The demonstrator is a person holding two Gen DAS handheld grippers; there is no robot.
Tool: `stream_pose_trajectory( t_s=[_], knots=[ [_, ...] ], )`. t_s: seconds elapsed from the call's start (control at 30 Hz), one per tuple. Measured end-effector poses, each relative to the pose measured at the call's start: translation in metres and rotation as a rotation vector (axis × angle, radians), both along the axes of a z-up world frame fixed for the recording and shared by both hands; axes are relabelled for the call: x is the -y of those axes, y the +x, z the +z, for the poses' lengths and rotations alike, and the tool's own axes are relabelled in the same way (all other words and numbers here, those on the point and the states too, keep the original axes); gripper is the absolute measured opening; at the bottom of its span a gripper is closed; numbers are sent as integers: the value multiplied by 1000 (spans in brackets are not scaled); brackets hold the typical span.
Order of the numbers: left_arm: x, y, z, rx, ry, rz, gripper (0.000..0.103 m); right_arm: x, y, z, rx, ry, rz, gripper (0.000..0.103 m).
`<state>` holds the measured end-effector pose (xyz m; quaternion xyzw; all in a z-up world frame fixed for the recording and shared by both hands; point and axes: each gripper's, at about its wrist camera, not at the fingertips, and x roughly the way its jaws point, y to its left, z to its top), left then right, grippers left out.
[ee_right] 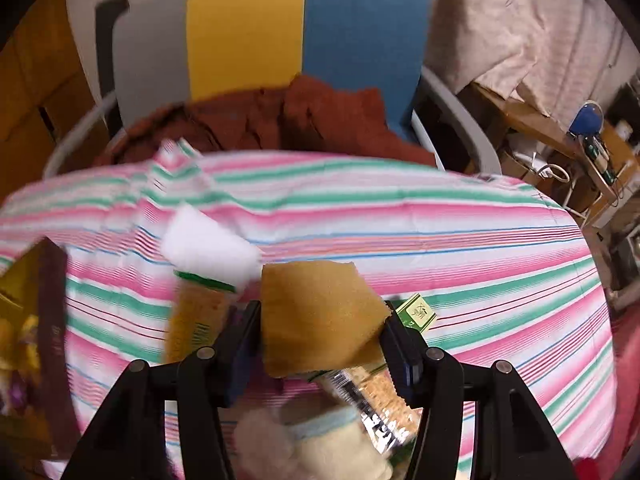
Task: Organize objects
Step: 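Drop the plastic bag into the tray with the left tool while the right tool drops the sponge there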
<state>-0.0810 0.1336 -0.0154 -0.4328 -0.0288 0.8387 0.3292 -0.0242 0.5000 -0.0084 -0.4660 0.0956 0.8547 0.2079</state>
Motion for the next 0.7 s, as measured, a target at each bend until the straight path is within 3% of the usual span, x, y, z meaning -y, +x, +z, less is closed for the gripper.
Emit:
stream_pose_trajectory(
  t_s=[0.13,0.33,0.43,0.53,0.57,0.7],
  knots=[
    [30,-12,0,-7,-15,84,36,38,6,24,-93,-44,78,58],
    [79,-50,11,-72,-91,237,37,132,-29,45,-215,-179,267,58],
    [103,-72,18,-97,-125,340,56,182,-58,51,-267,-269,355,59],
    [124,-85,12,-33,-131,405,58,230,-80,51,-288,-325,420,70],
    [128,-83,10,-25,-126,407,58,240,-83,49,-292,-335,426,81],
    [152,-64,3,-31,-129,472,58,268,-83,38,-277,-371,471,84]
  ],
)
